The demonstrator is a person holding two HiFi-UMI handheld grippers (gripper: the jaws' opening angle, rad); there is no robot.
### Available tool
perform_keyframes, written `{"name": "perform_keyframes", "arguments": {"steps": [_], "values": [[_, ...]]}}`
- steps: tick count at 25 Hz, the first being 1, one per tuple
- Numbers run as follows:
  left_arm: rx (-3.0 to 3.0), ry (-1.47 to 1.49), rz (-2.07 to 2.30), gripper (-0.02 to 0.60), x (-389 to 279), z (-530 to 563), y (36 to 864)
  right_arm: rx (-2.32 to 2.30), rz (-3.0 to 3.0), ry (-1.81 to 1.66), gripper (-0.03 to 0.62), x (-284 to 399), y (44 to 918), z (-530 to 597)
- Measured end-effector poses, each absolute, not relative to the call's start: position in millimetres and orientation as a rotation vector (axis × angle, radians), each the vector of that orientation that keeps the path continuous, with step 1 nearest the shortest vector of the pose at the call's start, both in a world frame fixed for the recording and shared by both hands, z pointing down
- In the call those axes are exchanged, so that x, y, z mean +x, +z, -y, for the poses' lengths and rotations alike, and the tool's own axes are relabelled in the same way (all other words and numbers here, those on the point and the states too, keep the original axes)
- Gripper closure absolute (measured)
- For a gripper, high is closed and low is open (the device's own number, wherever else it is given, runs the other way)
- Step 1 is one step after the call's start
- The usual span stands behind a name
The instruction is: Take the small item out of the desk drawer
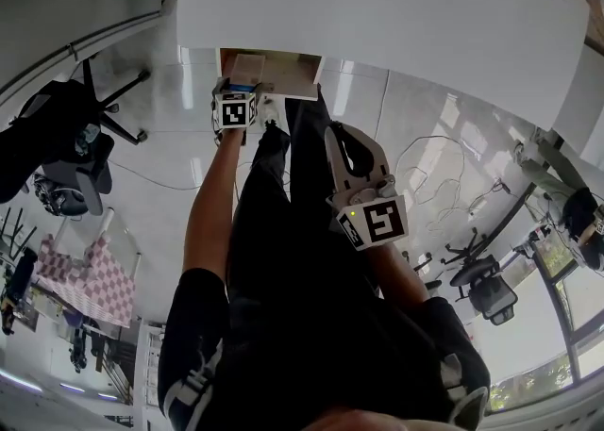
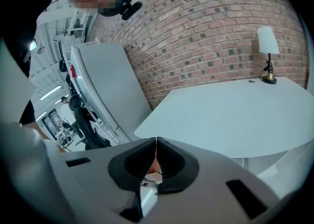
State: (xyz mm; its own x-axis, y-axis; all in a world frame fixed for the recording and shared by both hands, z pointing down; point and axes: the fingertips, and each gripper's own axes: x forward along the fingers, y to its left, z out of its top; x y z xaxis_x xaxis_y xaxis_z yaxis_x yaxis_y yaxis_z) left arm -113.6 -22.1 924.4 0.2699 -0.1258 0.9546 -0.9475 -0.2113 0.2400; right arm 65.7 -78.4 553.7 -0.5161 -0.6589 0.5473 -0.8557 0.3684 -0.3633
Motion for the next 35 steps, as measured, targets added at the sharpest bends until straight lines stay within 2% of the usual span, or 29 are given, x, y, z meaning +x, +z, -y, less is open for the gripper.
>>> {"name": "perform_keyframes", "arguments": {"steps": [9, 24, 30, 35], "values": [[1.724, 0.877, 1.156, 0.189, -104, 10, 831, 1.317, 2.377, 0.801, 0.566, 50, 516, 36], [2.216, 0.404, 1.445, 0.189, -156, -69, 522, 1.446, 2.495, 0.472, 0.566, 7, 398, -79], [2.404, 0.159, 1.530, 0.189, -143, -100, 393, 1.524, 2.516, 0.304, 0.566, 15, 351, -96], [2.486, 0.032, 1.583, 0.189, -121, -123, 320, 1.586, 2.534, 0.294, 0.566, 41, 334, -104]]}}
